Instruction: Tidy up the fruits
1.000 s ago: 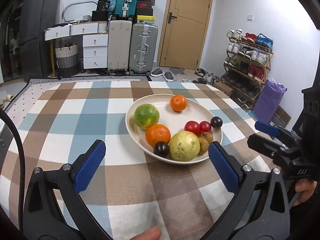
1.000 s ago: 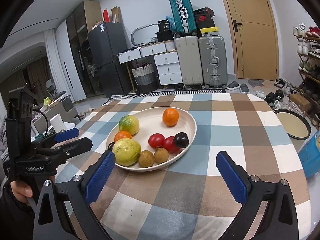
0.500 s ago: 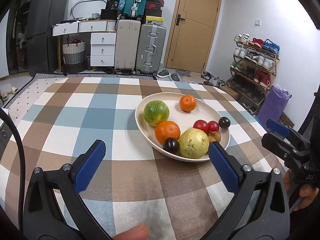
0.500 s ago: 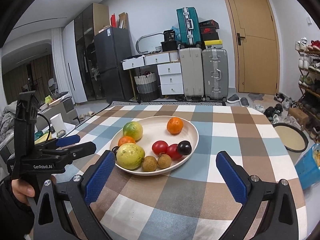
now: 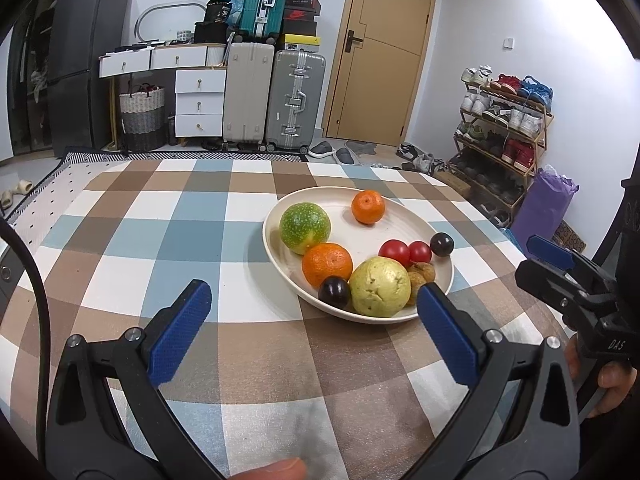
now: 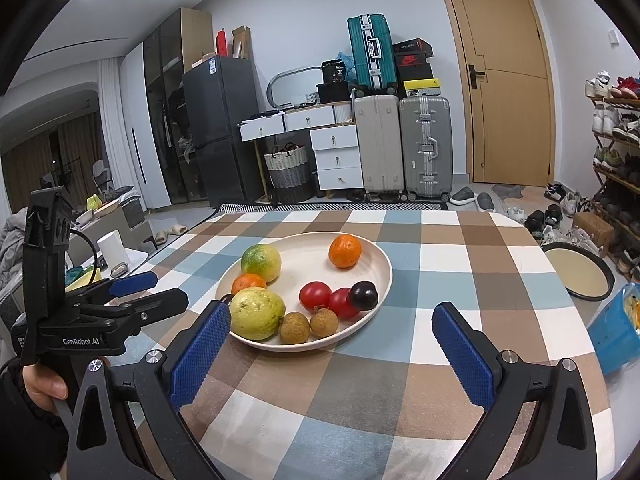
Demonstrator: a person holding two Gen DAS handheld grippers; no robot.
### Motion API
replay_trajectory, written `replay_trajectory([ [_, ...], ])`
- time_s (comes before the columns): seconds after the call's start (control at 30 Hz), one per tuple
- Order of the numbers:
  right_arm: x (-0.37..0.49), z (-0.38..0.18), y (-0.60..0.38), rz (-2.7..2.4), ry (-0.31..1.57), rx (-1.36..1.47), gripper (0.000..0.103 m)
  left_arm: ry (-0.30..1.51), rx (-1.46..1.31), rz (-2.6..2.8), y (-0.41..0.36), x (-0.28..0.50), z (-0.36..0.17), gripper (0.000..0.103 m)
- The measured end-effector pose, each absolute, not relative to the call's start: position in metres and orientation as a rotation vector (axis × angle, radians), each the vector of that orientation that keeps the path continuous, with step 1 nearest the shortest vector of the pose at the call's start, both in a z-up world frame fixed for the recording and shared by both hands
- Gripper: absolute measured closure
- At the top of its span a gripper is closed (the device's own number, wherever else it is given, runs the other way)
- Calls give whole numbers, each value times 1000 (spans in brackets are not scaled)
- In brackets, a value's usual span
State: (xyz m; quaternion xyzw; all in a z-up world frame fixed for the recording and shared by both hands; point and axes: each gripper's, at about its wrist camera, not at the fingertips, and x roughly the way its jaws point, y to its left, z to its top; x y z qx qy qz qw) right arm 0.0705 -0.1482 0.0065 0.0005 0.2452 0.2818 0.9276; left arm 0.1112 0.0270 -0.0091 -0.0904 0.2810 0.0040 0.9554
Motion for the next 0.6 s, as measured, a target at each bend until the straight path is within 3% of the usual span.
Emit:
replay_trajectory([
  [0.6, 70, 7, -148, 575, 501, -7, 0, 571, -186, 9, 27, 111, -9, 0],
])
